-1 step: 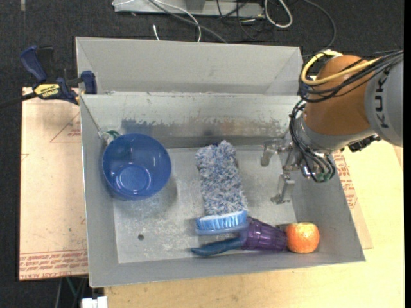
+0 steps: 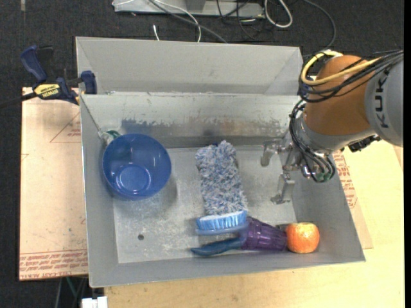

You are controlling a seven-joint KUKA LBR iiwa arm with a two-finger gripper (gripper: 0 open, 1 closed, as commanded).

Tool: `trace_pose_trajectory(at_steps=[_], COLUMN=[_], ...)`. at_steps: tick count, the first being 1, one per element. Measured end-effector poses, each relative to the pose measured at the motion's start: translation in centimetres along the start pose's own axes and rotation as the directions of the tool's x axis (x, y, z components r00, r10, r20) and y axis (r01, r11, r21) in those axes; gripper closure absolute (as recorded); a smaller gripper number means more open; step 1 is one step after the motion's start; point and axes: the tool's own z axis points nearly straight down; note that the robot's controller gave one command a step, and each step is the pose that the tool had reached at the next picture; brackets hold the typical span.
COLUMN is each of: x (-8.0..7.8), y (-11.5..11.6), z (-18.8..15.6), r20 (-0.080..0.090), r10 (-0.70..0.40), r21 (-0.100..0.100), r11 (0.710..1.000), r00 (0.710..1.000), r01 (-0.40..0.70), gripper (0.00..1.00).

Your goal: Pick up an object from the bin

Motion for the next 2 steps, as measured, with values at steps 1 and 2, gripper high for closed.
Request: trace_pose_trajectory(at_steps=[1,2], x=[0.1,0.1], y=[0.9,0.3], z=[7.1,8.7], r20=[0.003,0.0], r10=[-0.208,-0.231], r21=[0.0,-0.003], r11=[0.978,0.973], r00=[0.978,0.973], r01=[0.208,0.231], gripper=[0.0,0.0])
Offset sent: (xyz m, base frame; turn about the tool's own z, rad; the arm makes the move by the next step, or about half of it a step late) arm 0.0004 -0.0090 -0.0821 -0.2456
